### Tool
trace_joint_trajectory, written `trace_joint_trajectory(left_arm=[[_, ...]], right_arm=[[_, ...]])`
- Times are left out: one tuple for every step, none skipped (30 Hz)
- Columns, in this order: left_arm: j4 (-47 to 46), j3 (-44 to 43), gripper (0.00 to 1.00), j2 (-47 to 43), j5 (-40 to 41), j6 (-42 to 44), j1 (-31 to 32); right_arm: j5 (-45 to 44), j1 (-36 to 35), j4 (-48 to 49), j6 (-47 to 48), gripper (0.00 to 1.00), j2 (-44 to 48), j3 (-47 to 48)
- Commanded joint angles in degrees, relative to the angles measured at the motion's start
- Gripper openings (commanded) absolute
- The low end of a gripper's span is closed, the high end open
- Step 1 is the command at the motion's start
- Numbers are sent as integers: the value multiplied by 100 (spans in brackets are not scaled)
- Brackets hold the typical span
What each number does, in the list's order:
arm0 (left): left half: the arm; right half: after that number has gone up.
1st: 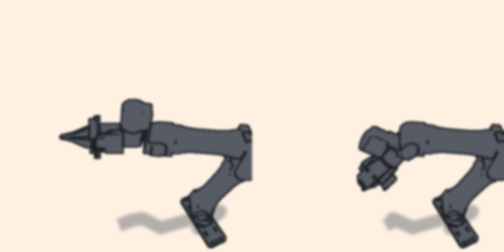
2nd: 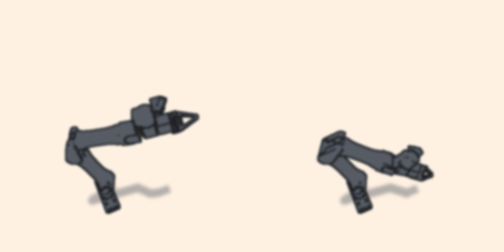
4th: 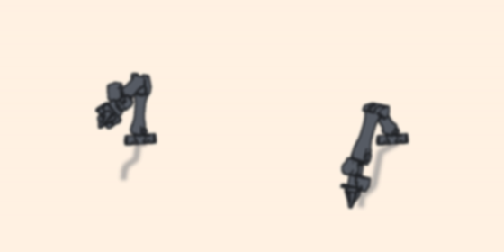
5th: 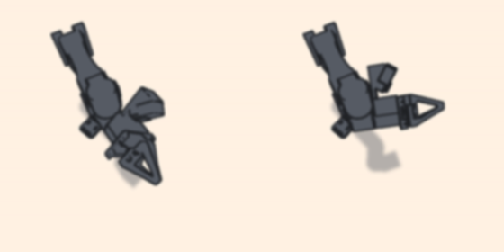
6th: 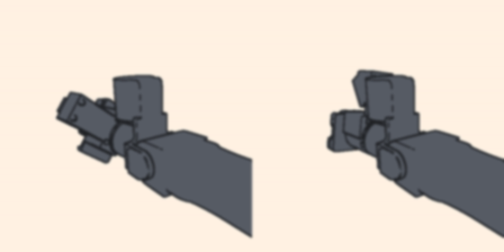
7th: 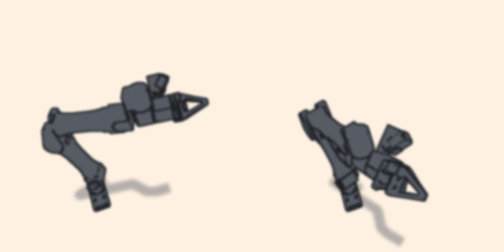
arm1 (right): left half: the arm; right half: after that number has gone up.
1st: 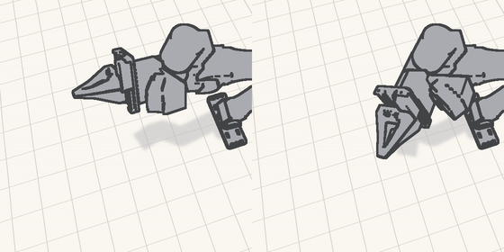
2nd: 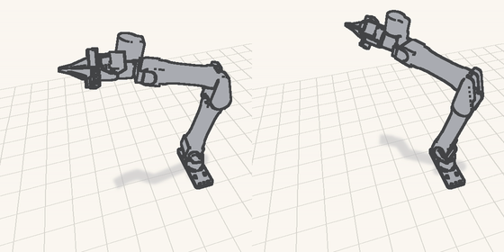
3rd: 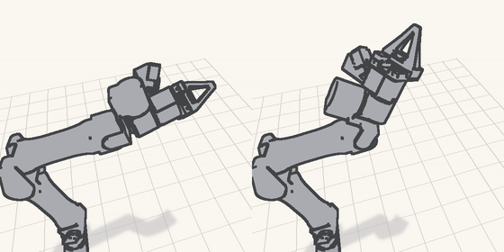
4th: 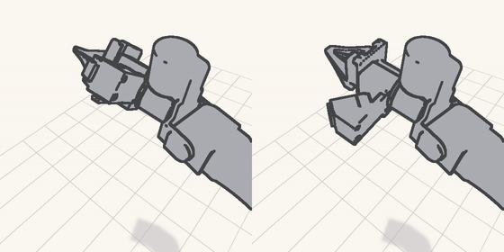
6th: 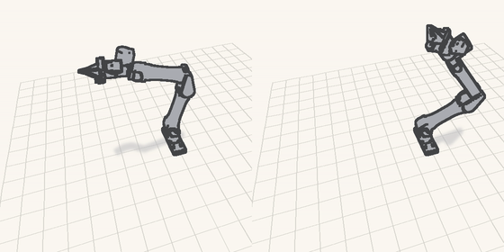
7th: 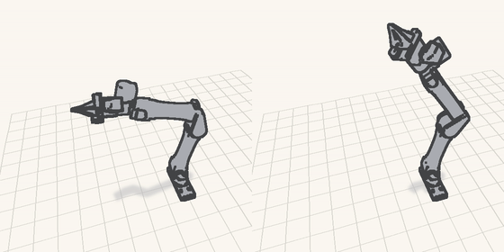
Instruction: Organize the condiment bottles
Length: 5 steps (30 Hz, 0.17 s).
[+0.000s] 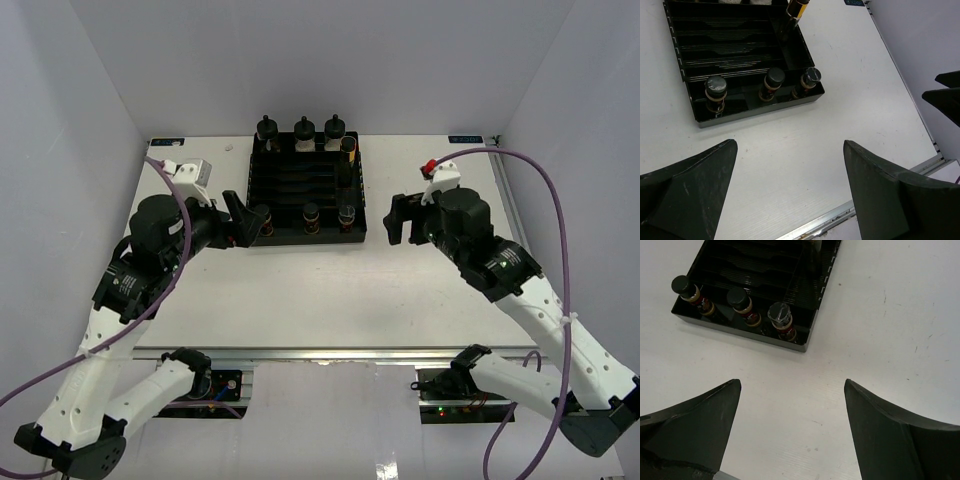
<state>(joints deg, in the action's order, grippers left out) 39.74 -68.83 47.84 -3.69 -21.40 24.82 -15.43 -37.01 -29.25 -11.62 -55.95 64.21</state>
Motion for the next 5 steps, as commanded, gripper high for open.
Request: trace_joint_trajectory(left_arm=[[-152, 56, 98, -108, -71, -66, -30], [-142, 64, 98, -109, -70, -66, -30], [-137, 74, 98, -120, -59, -66, -30], [-135, 82, 98, -135, -50, -66, -30], [-140, 87, 98, -157, -41, -66, -30]], right_arm=[[-97, -8, 339, -67, 90, 381, -100], [-83, -8, 358, -78, 90, 418, -111], [-72, -8, 359, -94, 90, 424, -116], [-73, -8, 353, -111, 90, 425, -112], [-91, -8, 340, -128, 90, 421, -94]])
